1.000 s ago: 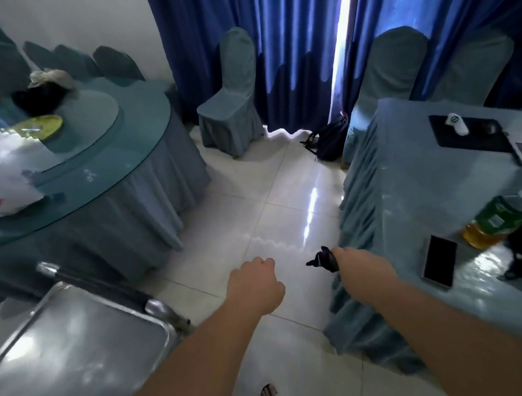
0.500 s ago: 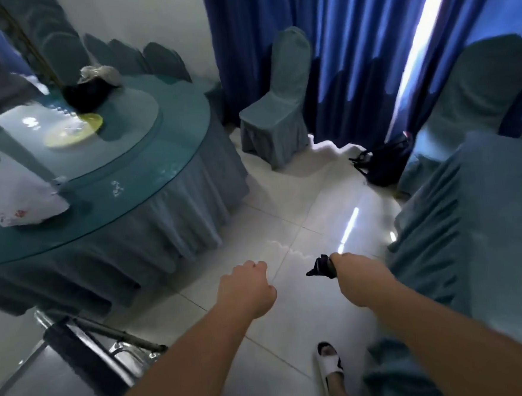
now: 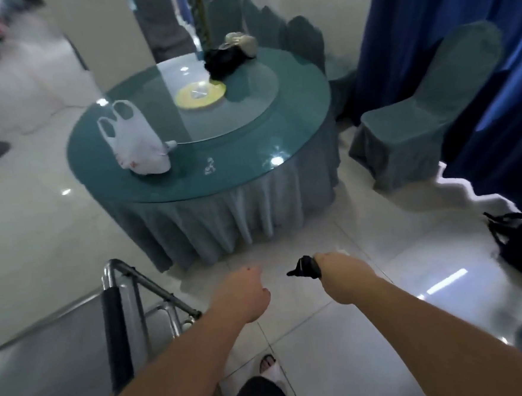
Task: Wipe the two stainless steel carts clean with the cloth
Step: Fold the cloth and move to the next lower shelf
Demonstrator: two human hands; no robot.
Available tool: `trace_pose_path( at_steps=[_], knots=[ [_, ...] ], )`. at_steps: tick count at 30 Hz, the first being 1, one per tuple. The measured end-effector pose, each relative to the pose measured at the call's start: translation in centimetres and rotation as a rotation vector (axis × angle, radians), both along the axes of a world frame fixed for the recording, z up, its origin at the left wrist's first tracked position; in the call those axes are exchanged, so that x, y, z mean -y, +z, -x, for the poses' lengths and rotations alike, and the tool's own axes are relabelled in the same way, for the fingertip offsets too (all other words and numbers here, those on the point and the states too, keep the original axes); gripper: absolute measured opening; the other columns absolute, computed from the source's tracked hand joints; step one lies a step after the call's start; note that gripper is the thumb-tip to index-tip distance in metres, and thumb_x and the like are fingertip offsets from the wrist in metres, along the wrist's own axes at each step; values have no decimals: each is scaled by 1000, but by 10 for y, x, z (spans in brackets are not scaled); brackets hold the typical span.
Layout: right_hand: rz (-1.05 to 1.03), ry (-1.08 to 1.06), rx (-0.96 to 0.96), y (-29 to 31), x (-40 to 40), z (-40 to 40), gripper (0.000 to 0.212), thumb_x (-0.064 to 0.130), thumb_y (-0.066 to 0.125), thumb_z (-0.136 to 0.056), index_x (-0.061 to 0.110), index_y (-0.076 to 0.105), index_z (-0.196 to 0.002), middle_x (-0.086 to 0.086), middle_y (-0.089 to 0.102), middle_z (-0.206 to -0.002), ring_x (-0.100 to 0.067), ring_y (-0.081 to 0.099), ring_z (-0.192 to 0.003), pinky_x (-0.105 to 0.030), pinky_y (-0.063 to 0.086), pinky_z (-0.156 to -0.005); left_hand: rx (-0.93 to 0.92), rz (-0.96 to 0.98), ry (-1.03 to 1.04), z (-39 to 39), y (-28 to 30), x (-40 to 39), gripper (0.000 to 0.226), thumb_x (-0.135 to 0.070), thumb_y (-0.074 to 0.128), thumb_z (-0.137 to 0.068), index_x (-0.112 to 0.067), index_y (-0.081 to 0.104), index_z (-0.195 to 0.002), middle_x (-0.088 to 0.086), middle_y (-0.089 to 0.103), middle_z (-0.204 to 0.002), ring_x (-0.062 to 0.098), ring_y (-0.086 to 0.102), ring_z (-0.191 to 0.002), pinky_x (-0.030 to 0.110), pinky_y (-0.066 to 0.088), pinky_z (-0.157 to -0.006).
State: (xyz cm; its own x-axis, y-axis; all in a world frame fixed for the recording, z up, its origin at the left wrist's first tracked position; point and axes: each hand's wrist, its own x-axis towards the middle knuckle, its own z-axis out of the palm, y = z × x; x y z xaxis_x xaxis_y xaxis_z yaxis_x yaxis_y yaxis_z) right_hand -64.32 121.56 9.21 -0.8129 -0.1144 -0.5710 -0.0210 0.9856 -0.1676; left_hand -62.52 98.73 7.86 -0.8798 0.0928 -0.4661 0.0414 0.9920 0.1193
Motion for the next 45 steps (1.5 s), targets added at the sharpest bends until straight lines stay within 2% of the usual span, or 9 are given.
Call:
trace_pose_path(
  at_steps=[5,10,15,21,31,35,38,41,45],
  knots=[
    [-31,143,38,-5,52,79,39,12,54,-98,18,50,-137,-11,59,-132,-34,61,-115,-45,53,-97,-23,39,80,58,0,49,42,-42,44,-99,-24,50,-136,4,58,-137,30,57,-122,43,45,-94],
    [-33,292,-41,17,124,171,36,10,52,-97,17,47,-132,-9,59,-124,-32,61,-109,-46,54,-93,-100,10,201,126,8,119,45,-43,45,-101,-25,49,-142,2,57,-137,29,57,-123,45,44,-98],
    [3,373,-35,25,195,232,28,12,50,-99,20,49,-126,-7,60,-116,-28,62,-102,-43,54,-91,-194,51,287,161,13,184,35,-44,46,-100,-24,54,-127,2,61,-123,29,60,-113,44,47,-92],
    [-15,565,9,27,279,297,42,12,53,-96,22,47,-136,-8,60,-125,-29,61,-110,-46,54,-95,-216,45,529,174,10,252,45,-48,48,-98,-25,54,-136,1,62,-129,27,60,-118,44,49,-97],
    [42,1088,-37,24,427,396,33,14,56,-94,18,51,-126,-5,62,-118,-29,62,-104,-42,54,-89,-157,95,1023,197,-1,306,50,-45,47,-98,-24,51,-144,1,59,-137,26,58,-124,42,50,-101],
    [21,1258,-8,27,480,417,43,11,66,-88,21,50,-126,-3,62,-117,-27,63,-102,-44,56,-90,-163,117,1235,186,1,302,46,-42,49,-98,-24,55,-140,1,62,-135,24,59,-122,38,51,-101],
    [-14,1463,-17,20,522,411,34,13,62,-92,18,50,-123,-4,61,-121,-25,61,-105,-32,49,-84,-151,122,1418,164,3,296,43,-42,51,-98,-24,58,-137,2,62,-138,26,61,-122,39,49,-101],
    [72,1563,-39,11,564,384,20,21,51,-99,16,54,-118,-6,64,-115,-25,61,-97,-34,47,-77,-112,128,1576,136,6,298,52,-47,54,-98,-25,54,-145,3,59,-144,30,59,-127,41,45,-105],
    [119,1727,-23,8,618,326,20,22,51,-101,14,57,-119,-6,66,-114,-25,62,-97,-34,49,-80,-126,130,1753,95,3,308,47,-39,49,-100,-21,55,-143,4,59,-142,27,58,-125,39,45,-103]
  ],
)
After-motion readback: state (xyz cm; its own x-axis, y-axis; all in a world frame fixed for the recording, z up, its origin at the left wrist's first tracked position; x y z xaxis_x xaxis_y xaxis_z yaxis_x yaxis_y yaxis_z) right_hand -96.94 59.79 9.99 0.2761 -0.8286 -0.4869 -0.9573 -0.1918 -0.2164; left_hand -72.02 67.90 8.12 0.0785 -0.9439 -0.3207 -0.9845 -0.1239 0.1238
